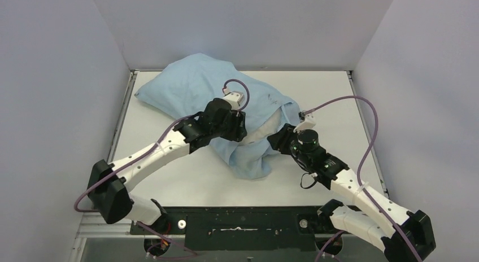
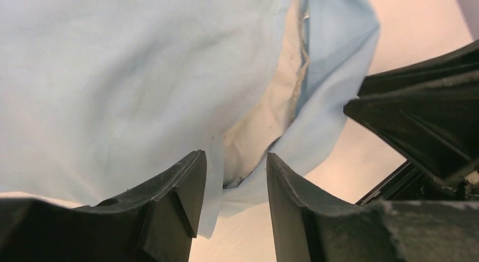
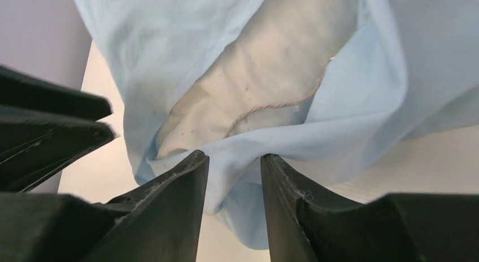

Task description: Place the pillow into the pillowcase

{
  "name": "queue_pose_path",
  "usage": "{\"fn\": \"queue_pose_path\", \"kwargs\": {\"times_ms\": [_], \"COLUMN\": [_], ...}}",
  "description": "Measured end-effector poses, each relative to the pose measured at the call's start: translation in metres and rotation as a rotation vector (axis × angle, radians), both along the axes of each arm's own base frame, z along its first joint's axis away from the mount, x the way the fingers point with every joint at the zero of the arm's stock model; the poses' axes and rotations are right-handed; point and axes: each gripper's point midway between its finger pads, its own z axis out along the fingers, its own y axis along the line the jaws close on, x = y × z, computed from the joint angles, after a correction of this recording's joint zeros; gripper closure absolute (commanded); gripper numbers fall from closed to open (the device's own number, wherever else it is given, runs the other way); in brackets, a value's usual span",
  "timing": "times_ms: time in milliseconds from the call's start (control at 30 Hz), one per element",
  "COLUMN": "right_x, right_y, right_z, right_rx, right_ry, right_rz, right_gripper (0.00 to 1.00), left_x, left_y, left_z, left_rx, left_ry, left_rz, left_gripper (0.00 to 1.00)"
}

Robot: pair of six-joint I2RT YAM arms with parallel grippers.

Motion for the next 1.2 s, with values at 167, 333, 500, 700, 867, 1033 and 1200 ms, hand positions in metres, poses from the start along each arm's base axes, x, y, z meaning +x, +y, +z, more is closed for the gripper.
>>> {"fn": "queue_pose_path", "kwargs": {"times_ms": [167,333,500,700,867,1033,1200], "right_x": [0.001,0.001,0.005,0.023,0.036,0.051,0.07], "right_y": [-0.023,-0.033,-0.032,-0.025,-0.038,-0.06,-0.077], "right_z": [0.022,0.019,0.01,-0.001,-0.02,-0.029,-0.044], "right_rx": [0.012,0.006,0.004,-0.047,-0.203,-0.232,-0.161], "right_ry": [0.039,0.065,0.102,0.108,0.103,0.112,0.139], "right_rz": [-0.154,-0.213,-0.239,-0.244,-0.267,-0.329,-0.354], "right_gripper": [0.57,0.6,0.6,0.57,0.6,0.66,0.69], "left_x": [-0.007,-0.009,0.002,0.024,0.031,0.038,0.033], "left_y": [0.006,0.001,-0.01,-0.028,-0.034,-0.036,-0.039], "left_z": [0.031,0.021,0.006,0.004,-0.006,-0.02,-0.014], "left_rx": [-0.055,-0.023,0.038,0.072,0.099,0.133,0.121], "left_ry": [-0.073,-0.075,-0.085,-0.131,-0.136,-0.131,-0.137], "left_rz": [-0.029,-0.1,-0.155,-0.198,-0.215,-0.215,-0.22], "left_gripper": [0.57,0.57,0.57,0.51,0.66,1.0,1.0]}}
